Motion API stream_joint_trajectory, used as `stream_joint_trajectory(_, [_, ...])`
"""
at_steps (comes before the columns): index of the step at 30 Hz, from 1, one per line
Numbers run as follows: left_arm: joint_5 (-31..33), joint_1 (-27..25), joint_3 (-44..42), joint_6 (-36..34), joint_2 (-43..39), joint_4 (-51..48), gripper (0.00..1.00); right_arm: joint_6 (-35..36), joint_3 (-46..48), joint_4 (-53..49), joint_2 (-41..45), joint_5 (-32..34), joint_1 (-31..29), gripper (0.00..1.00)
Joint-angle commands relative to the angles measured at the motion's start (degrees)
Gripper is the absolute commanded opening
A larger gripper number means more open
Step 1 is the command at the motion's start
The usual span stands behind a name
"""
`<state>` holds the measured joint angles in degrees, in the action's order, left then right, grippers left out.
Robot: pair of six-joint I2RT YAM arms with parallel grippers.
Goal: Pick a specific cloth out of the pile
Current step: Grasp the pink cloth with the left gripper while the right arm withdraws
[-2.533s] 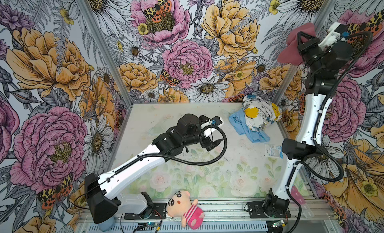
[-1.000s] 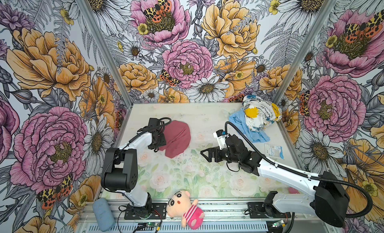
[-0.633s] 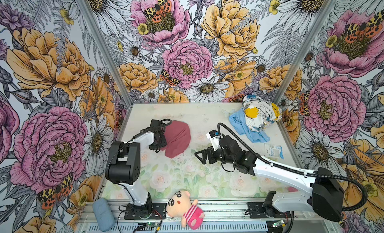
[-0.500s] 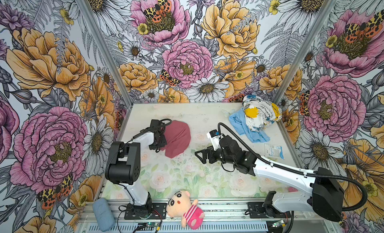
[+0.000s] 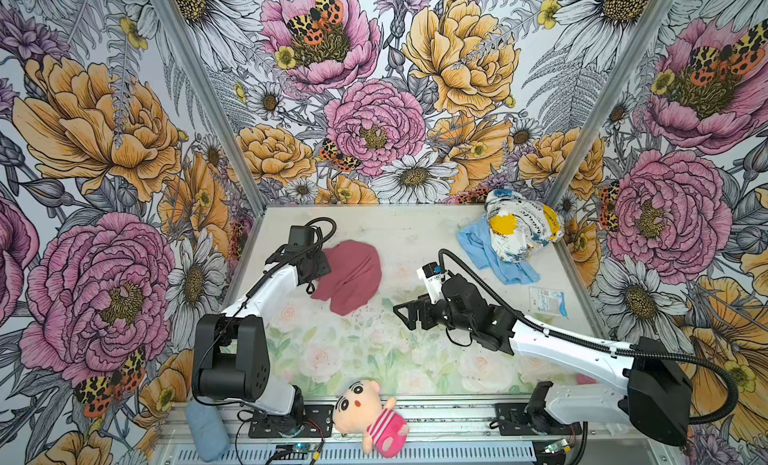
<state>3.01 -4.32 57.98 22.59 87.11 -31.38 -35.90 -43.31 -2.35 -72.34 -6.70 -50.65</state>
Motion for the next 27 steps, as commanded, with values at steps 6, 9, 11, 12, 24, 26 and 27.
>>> stream_joint_trajectory(6, [-1.71,1.63,-4.10,2.02,6.10,3.26,0.68,1.12,0.13,0.93,0.96,0.08,0.29,0.99])
stream_joint_trajectory(9, [-0.73,1.68,-4.18,1.94,8.16,3.52,0.68,0.47,0.61,0.94,1.23,0.79,0.29,0.99])
stream_joint_trajectory(11, [-0.72,1.77,-4.35,1.85,9.71,4.17,0.68,0.33,0.90,0.94,1.42,0.95,0.29,0.99])
stream_joint_trajectory(12, [-0.72,1.77,-4.36,1.93,10.37,4.66,0.66,0.28,0.93,0.94,1.56,0.95,0.29,0.99])
stream_joint_trajectory(24, [-2.66,1.62,2.86,1.32,1.97,-1.31,0.00,1.11,0.82,0.17,2.03,-0.18,1.79,0.99])
stream_joint_trajectory(26, [-3.66,1.45,10.04,0.09,0.00,-5.23,0.00,1.42,-0.40,-0.48,1.73,-0.63,3.14,0.99])
stream_joint_trajectory(27, [-4.11,1.50,14.18,-0.59,-0.17,-7.14,0.00,1.36,-1.20,-0.95,1.44,-1.04,3.99,0.99])
